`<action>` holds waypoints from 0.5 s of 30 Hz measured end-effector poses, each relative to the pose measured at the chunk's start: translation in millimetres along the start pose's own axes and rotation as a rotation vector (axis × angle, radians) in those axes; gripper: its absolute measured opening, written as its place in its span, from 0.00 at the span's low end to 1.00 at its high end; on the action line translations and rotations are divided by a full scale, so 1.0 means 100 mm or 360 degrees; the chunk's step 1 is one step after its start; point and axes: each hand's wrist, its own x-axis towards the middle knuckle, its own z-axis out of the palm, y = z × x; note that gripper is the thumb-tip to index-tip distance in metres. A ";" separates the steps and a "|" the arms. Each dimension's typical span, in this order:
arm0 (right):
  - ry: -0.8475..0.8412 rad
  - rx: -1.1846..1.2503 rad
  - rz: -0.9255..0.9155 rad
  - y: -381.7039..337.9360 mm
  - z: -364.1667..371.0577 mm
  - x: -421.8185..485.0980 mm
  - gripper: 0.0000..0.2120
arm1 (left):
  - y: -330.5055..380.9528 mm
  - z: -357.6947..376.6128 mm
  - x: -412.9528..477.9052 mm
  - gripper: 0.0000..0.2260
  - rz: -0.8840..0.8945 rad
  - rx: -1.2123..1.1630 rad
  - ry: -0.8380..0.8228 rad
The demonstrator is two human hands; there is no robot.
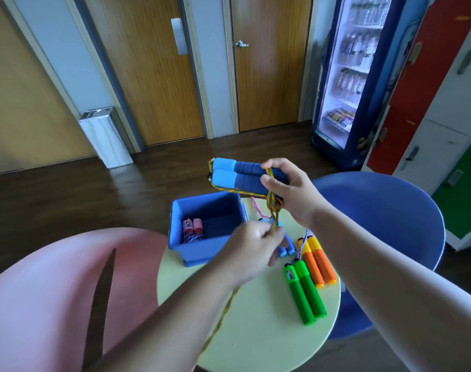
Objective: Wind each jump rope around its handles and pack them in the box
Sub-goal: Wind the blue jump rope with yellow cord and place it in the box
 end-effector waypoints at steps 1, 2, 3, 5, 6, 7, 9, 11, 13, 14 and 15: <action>-0.0011 -0.0070 -0.0004 0.05 -0.01 -0.02 0.07 | 0.12 -0.11 -0.02 0.15 0.0055 0.0047 0.0021; -0.0044 -0.0119 -0.0013 0.08 -0.02 -0.07 0.07 | 0.22 -0.27 -0.01 0.14 0.0092 0.0057 0.0059; -0.0090 -0.0151 -0.0026 0.10 -0.01 -0.11 0.06 | 0.32 -0.43 0.01 0.14 0.0123 0.0060 0.0110; -0.0177 -0.0172 -0.0034 0.10 0.03 -0.23 0.05 | 0.50 -0.72 0.05 0.15 0.0175 0.0093 0.0215; -0.0208 -0.0133 -0.0018 0.08 0.06 -0.28 0.09 | 0.57 -0.82 0.07 0.15 0.0195 0.0164 0.0248; -0.0243 -0.0077 -0.0007 0.05 0.09 -0.34 0.15 | 0.63 -0.89 0.10 0.15 0.0215 0.0274 0.0276; -0.0290 -0.0018 -0.0025 0.01 0.14 -0.42 0.24 | 0.73 -0.98 0.16 0.14 0.0222 0.0488 0.0284; -0.0313 -0.0049 -0.0074 -0.01 0.19 -0.48 0.20 | 0.77 -1.01 0.23 0.14 0.0217 0.0652 0.0272; -0.0289 -0.0174 -0.0094 -0.02 0.25 -0.51 0.13 | 0.77 -1.04 0.30 0.15 0.0207 0.0793 0.0251; -0.0278 -0.0217 -0.0091 -0.03 0.26 -0.53 0.11 | 0.77 -1.05 0.33 0.15 0.0198 0.0846 0.0242; -0.0264 -0.0243 -0.0091 -0.03 0.25 -0.55 0.10 | 0.76 -1.05 0.34 0.15 0.0184 0.0882 0.0235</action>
